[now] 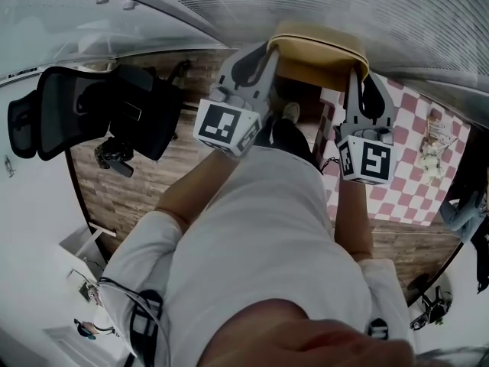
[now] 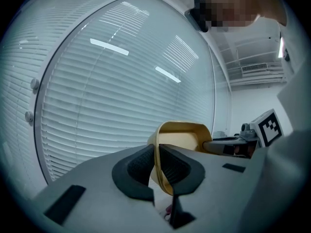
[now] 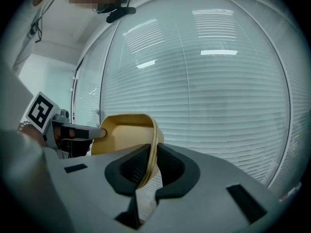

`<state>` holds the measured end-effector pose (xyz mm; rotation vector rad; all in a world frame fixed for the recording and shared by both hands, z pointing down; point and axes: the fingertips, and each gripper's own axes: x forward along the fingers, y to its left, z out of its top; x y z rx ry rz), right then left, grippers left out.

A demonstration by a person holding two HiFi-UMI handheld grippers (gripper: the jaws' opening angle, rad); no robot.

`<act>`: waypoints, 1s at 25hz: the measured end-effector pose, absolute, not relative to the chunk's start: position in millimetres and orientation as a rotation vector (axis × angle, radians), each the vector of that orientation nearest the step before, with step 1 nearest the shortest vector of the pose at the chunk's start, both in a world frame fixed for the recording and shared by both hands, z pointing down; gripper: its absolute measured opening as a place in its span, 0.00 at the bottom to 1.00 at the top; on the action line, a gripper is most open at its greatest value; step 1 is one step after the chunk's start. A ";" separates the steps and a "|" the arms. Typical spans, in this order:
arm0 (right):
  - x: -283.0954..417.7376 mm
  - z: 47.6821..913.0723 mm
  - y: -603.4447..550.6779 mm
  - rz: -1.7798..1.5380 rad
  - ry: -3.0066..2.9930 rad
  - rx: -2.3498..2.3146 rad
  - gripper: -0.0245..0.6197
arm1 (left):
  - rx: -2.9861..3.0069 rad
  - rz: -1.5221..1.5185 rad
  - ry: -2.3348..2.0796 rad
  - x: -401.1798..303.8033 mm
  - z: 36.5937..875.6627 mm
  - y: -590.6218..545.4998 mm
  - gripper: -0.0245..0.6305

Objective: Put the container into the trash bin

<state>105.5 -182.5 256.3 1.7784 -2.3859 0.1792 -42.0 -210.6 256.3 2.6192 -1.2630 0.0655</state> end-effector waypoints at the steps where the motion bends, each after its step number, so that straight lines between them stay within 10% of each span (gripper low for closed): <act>1: 105.1 259.5 -182.6 0.186 -2.380 1.777 0.12 | 2.616 0.073 -1.259 -42.5 259.8 -211.1 0.12; 25: 96.1 380.3 -187.3 0.435 -2.245 1.714 0.13 | 2.447 0.243 -1.146 -51.3 382.0 -219.0 0.12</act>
